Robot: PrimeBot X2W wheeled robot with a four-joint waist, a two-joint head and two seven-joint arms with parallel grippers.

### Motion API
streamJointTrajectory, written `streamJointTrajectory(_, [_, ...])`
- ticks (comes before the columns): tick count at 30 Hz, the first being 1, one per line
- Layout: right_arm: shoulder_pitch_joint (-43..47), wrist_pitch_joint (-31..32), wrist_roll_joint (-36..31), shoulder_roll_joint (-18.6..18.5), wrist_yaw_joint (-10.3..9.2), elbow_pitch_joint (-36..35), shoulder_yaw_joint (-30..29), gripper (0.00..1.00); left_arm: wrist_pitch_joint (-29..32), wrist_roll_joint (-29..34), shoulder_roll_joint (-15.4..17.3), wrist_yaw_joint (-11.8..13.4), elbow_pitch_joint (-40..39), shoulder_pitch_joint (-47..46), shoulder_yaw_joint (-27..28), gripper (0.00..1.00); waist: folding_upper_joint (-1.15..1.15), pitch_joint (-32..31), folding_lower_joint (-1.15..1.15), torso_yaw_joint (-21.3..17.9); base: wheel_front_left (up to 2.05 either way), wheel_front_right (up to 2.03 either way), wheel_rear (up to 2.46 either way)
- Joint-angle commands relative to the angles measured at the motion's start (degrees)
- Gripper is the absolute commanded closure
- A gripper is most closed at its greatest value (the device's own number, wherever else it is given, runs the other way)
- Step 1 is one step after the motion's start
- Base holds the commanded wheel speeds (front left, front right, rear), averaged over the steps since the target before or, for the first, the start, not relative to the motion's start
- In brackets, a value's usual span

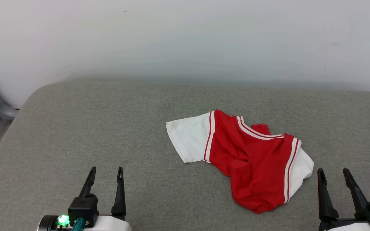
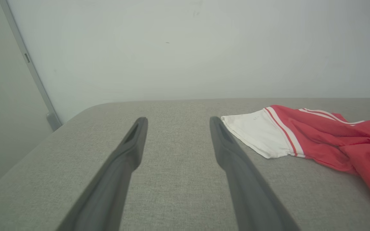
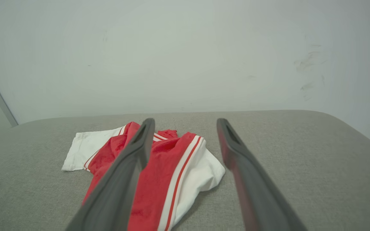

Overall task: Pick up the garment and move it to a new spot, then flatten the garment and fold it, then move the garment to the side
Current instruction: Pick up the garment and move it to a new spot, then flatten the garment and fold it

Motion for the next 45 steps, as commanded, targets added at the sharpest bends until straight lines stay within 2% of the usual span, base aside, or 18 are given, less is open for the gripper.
streamJointTrajectory(1, [0.89, -0.14, 0.51, 0.11, -0.04, 0.05, 0.00, 0.00, -0.15, 0.72, -0.45, -0.74, 0.18, 0.67, 0.85, 0.00, 0.00, -0.02, 0.00, -0.10, 0.00, 0.00, 0.00])
streamJointTrajectory(7, [1.39, -0.14, 1.06, 0.11, -0.04, 0.43, 0.05, 0.00, -0.15, 2.93, -2.53, -3.54, 0.70, 1.83, 3.36, 0.00, 0.00, -0.13, 0.00, -0.47, 0.00, 0.00, 0.00])
streamJointTrajectory(15, [1.52, -0.14, 1.37, 0.11, -0.04, 0.77, 0.47, 0.00, -0.15, 5.05, -4.50, -6.04, 1.50, 2.31, 5.72, 0.00, 0.00, -0.17, 0.00, -0.54, 0.00, 0.00, 0.00])
streamJointTrajectory(21, [1.10, -0.14, 1.05, 0.11, -0.04, 0.91, 0.72, 0.00, -0.15, 5.73, -5.43, -7.83, 2.55, 1.10, 7.16, 0.00, 0.00, 0.11, 0.00, -0.65, 0.00, 0.00, 0.00])
streamJointTrajectory(25, [0.00, -0.14, 0.69, 0.11, -0.04, 0.98, 1.30, 0.00, -0.15, 6.58, -5.14, -9.91, 3.95, -1.53, 7.46, 0.00, 0.00, 0.61, 0.00, -1.32, 0.00, 0.00, 0.00])
streamJointTrajectory(33, [-1.44, -0.14, -0.38, 0.11, -0.04, 0.44, 2.40, 0.00, -0.14, 7.03, -2.88, -14.46, 6.97, -13.51, 8.45, 0.00, 0.00, 2.69, 0.00, -3.97, 0.00, 0.00, 0.00])
streamJointTrajectory(39, [-3.95, -0.14, -2.04, 0.11, -0.04, -0.52, 3.38, 0.00, 0.13, 6.83, -0.35, -17.24, 15.30, -26.58, 8.15, 0.00, 0.00, 6.65, 0.00, -6.60, 0.00, 0.00, 0.00])
streamJointTrajectory(45, [-7.42, -0.14, -2.70, 0.12, -0.04, -1.33, 3.84, 0.00, 4.86, 5.71, 1.63, -19.16, 21.92, -39.13, 5.76, 0.00, 0.00, 11.36, 0.00, -8.68, 0.00, 0.00, 0.00])
